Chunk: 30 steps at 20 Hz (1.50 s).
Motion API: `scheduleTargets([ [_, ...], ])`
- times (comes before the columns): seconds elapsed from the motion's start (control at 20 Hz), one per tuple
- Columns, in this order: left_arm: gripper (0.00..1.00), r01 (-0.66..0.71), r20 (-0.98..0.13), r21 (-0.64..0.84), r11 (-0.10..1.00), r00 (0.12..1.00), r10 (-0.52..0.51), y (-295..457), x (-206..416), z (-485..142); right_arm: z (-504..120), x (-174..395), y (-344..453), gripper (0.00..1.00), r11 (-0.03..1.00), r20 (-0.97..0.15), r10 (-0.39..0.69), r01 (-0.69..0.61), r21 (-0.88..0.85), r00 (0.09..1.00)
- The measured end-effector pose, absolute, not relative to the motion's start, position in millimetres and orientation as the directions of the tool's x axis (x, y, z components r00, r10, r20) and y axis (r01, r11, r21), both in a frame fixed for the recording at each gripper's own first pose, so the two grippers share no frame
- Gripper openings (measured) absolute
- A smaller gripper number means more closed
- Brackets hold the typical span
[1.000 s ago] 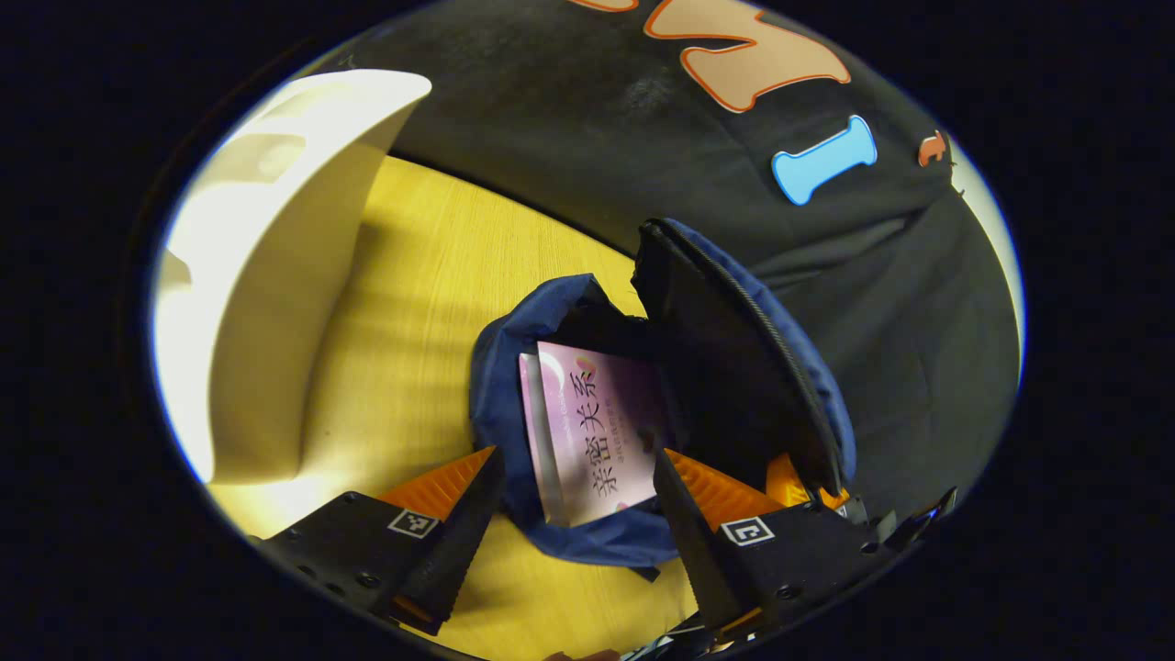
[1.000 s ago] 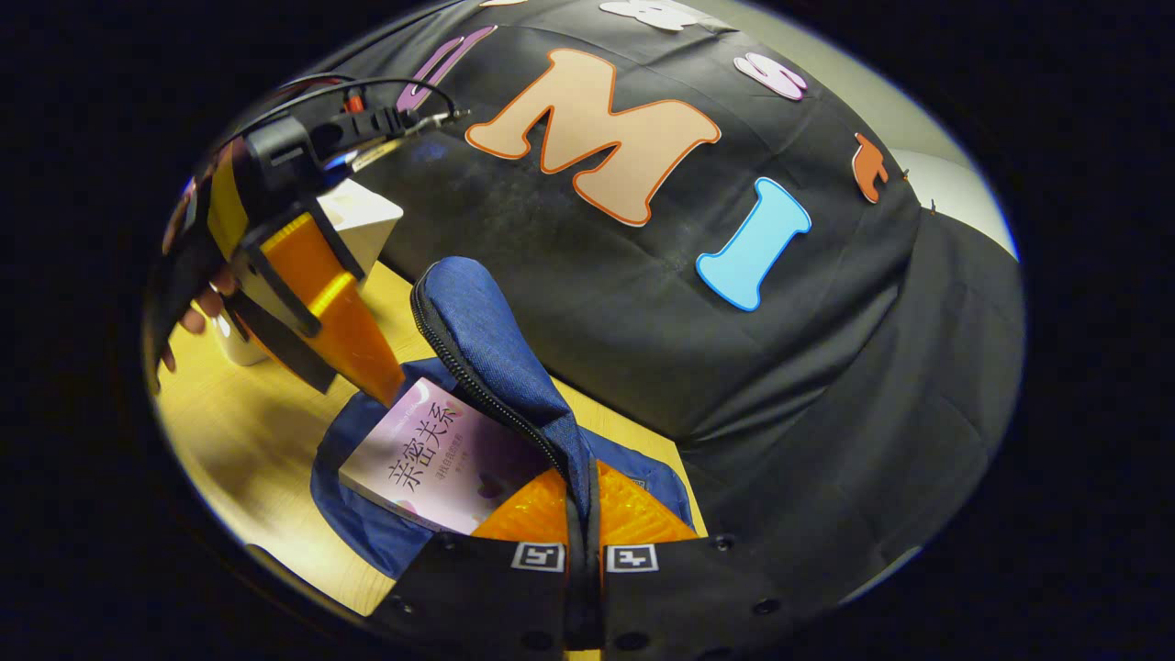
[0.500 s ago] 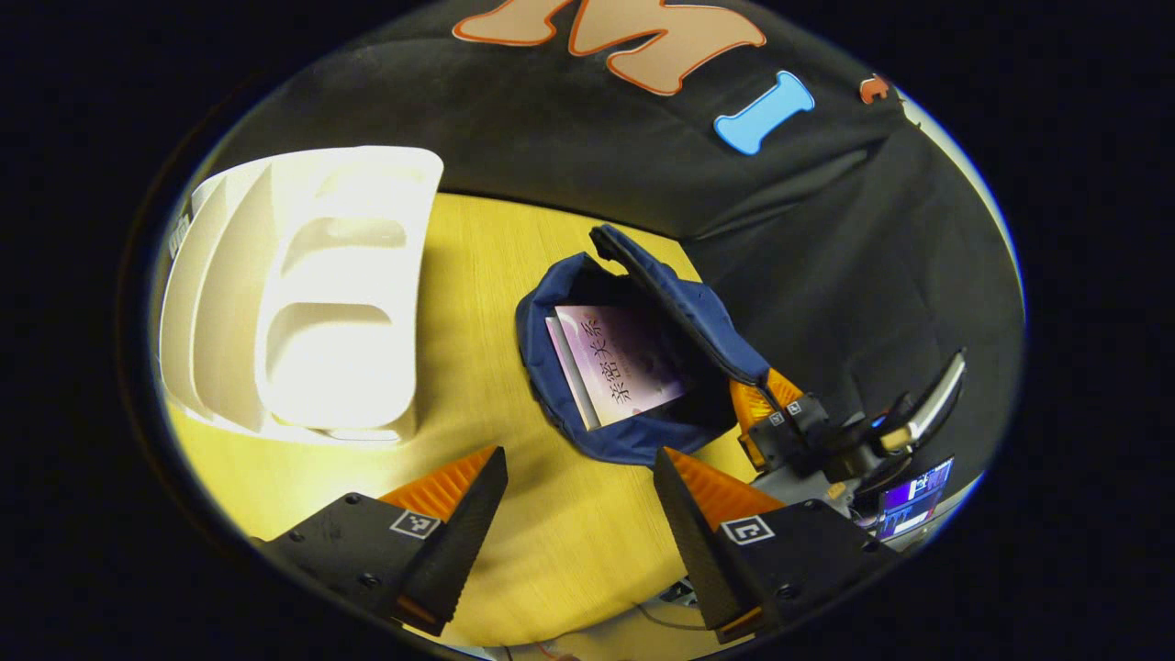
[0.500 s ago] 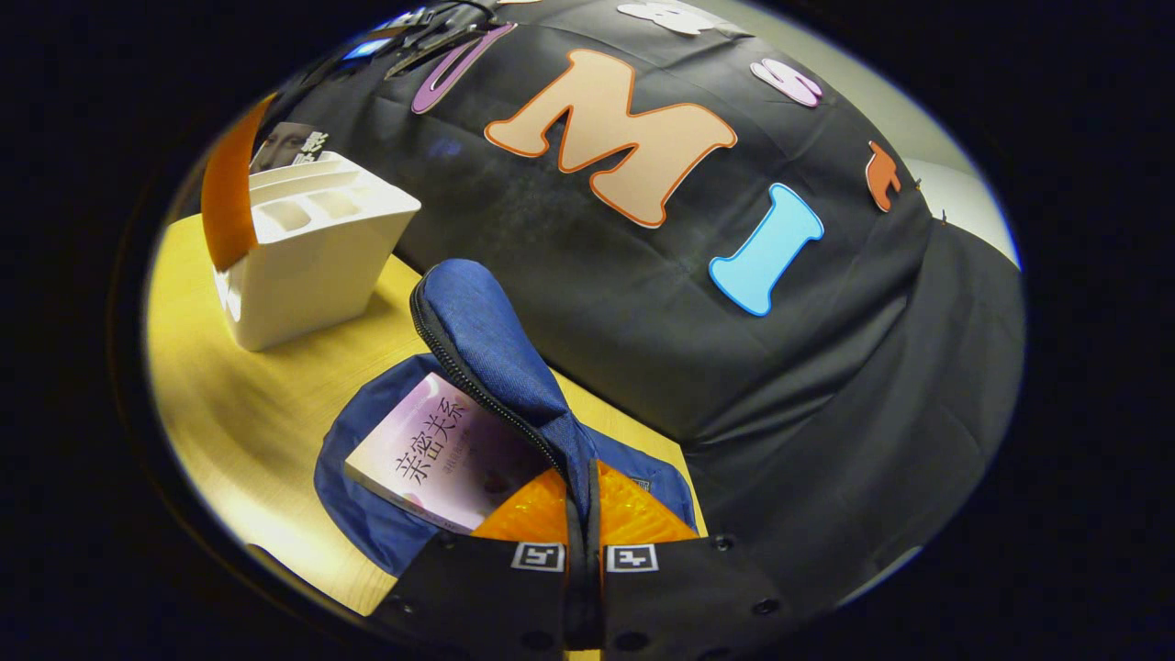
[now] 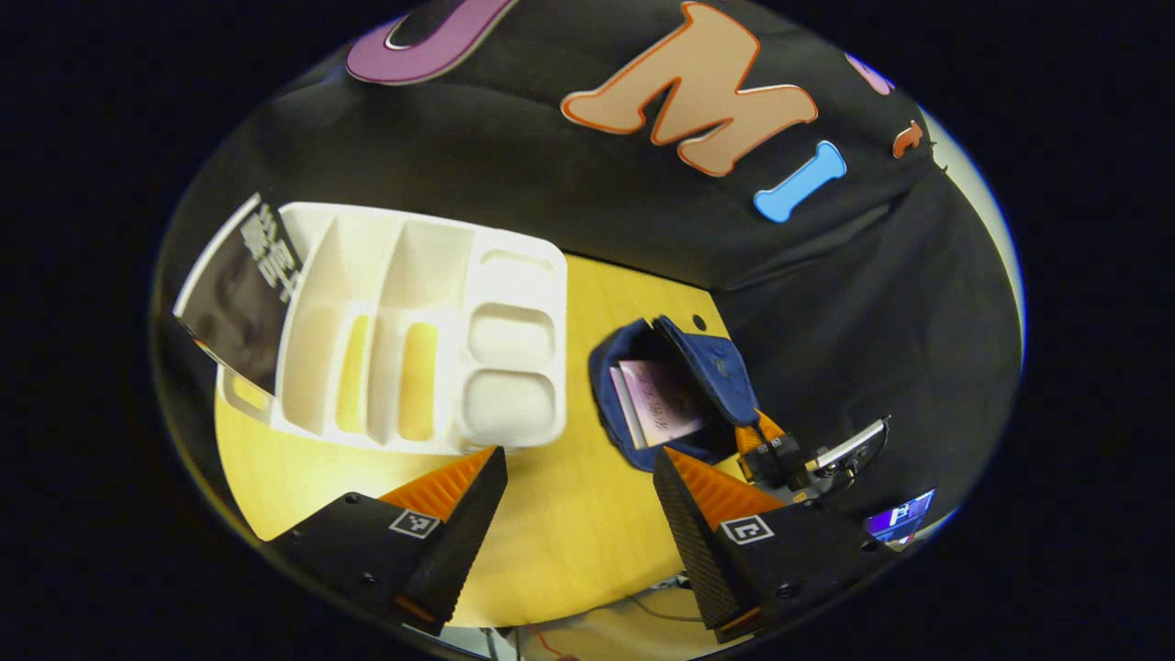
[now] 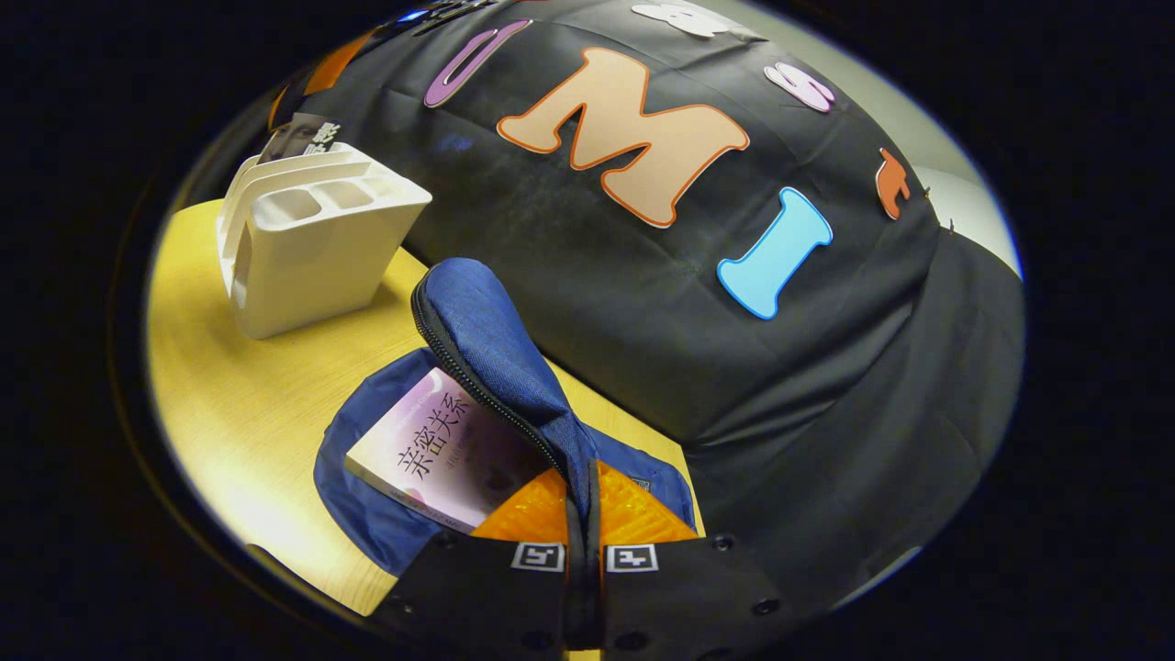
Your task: Open the schoolbag, grab two books from the bookshelf and put them into the schoolbag.
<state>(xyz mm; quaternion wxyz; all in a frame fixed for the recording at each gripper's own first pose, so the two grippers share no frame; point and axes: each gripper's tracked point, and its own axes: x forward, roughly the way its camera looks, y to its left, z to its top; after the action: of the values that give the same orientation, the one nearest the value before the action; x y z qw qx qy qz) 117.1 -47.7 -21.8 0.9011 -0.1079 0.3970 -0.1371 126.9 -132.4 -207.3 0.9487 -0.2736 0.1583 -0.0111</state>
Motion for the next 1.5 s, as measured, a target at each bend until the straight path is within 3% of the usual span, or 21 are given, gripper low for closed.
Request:
scheduleTargets([
  [0.3, 0.91, -0.031, -0.686, -0.192, 0.981, 0.719, -0.112, 57, 133, 24, -213, 127, -128, 0.05, 0.842, -0.302, -0.100, -0.081, -0.533, 0.948],
  [0.4, 0.95, -0.121, -0.675, -0.180, 0.976, 0.737, -0.034, 94, 138, 33, -213, 129, -128, 0.05, 0.839, -0.304, -0.100, -0.084, -0.538, 0.947],
  [0.6, 0.91, -0.254, -0.636, -0.057, 0.966, 0.755, 0.161, 180, 149, 33, -216, 130, -124, 0.05, 0.833, -0.308, -0.105, -0.085, -0.546, 0.946],
  [0.7, 0.90, -0.289, -0.634, -0.024, 0.957, 0.744, 0.209, 202, 161, 25, -217, 131, -124, 0.05, 0.831, -0.309, -0.107, -0.085, -0.550, 0.945],
  [0.8, 0.91, -0.297, -0.655, -0.033, 0.954, 0.727, 0.204, 210, 170, 8, -216, 130, -124, 0.01, 0.829, -0.303, -0.110, -0.081, -0.554, 0.947],
  [0.95, 0.91, -0.268, -0.694, -0.040, 0.963, 0.701, 0.166, 213, 177, -8, -213, 130, -127, 0.05, 0.824, -0.300, -0.114, -0.078, -0.561, 0.947],
  [1.5, 0.89, -0.131, -0.765, 0.112, 0.985, 0.621, 0.170, 208, 218, -30, -218, 132, -122, 0.05, 0.800, -0.304, -0.122, -0.088, -0.594, 0.945],
])
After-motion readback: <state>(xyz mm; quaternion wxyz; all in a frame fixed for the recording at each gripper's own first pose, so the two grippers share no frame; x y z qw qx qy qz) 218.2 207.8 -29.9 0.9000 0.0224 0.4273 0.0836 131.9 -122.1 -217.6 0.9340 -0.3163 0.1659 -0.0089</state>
